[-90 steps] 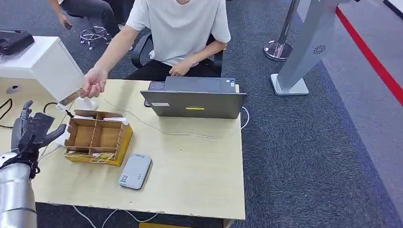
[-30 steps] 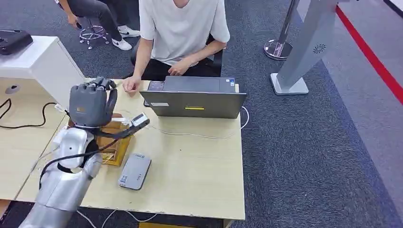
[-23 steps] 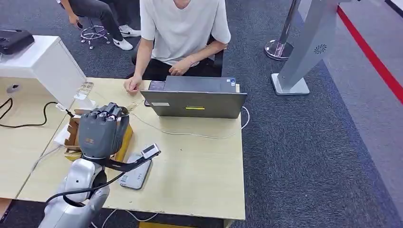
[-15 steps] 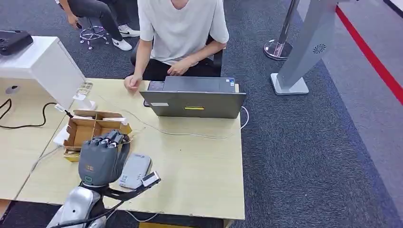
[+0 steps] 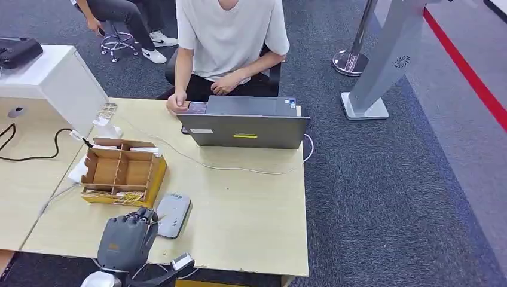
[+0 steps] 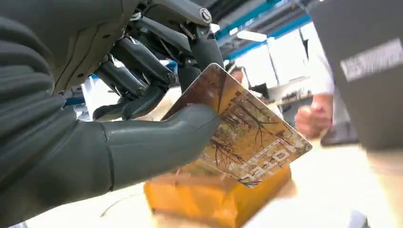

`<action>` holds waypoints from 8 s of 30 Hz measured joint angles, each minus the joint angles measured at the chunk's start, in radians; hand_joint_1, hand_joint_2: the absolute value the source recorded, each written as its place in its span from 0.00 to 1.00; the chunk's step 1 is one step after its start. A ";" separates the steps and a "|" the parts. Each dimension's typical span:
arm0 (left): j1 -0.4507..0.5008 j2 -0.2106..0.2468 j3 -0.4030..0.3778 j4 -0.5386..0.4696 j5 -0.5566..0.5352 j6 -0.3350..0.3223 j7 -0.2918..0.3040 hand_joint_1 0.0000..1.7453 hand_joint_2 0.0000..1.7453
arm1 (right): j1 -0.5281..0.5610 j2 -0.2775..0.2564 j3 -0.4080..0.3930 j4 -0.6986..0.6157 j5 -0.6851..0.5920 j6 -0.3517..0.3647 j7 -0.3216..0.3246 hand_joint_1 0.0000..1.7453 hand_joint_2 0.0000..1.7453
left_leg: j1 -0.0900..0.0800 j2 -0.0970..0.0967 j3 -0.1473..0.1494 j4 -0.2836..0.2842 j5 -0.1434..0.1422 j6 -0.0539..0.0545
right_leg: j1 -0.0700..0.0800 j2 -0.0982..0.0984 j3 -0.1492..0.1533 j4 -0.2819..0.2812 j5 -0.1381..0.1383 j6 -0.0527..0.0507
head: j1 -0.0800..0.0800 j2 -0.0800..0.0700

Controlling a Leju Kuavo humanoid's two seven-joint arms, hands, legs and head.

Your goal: Pass the card to the sensor for recognition and then transmit it.

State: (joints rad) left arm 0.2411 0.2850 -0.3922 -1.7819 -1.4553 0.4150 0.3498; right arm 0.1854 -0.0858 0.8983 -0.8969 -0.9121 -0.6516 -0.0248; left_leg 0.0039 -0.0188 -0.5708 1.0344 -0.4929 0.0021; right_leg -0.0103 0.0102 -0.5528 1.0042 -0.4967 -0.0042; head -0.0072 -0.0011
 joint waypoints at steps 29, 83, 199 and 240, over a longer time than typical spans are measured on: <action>-0.137 -0.081 -0.013 0.242 0.101 -0.084 -0.053 1.00 1.00 | 0.051 0.002 -0.094 -0.059 0.181 0.037 0.101 0.00 1.00 | 0.000 -0.002 0.001 0.000 0.000 0.000 | 0.000 -0.002 0.002 0.000 0.000 0.000 | 0.000 0.000; -0.007 0.056 0.206 0.005 -0.113 0.187 -0.142 0.00 1.00 | 0.016 0.053 -0.112 0.084 0.158 0.082 0.061 0.00 1.00 | 0.004 0.006 -0.008 0.000 0.000 -0.004 | 0.004 0.008 -0.010 0.000 0.002 -0.003 | -0.001 0.000; -0.170 0.003 0.230 0.207 -0.006 0.024 -0.140 1.00 1.00 | 0.076 -0.017 -0.092 -0.124 0.192 0.014 0.140 0.00 1.00 | 0.005 0.000 -0.007 0.000 0.003 -0.005 | 0.004 0.001 -0.007 0.000 0.003 -0.004 | -0.001 0.000; -0.897 -0.001 0.178 0.799 -0.092 0.221 -0.151 0.00 1.00 | -0.100 0.036 0.060 0.244 0.073 0.245 0.007 0.00 1.00 | 0.005 -0.002 -0.010 0.000 0.010 -0.006 | 0.004 0.000 -0.010 0.002 0.010 -0.005 | -0.002 0.000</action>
State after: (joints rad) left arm -0.6563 0.2838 -0.2140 -0.9827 -1.5478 0.6359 0.1985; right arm 0.0858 -0.0496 0.9586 -0.6527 -0.8388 -0.4063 -0.0179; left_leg 0.0089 -0.0207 -0.5806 1.0349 -0.4827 -0.0035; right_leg -0.0063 0.0104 -0.5629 1.0057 -0.4871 -0.0095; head -0.0092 -0.0011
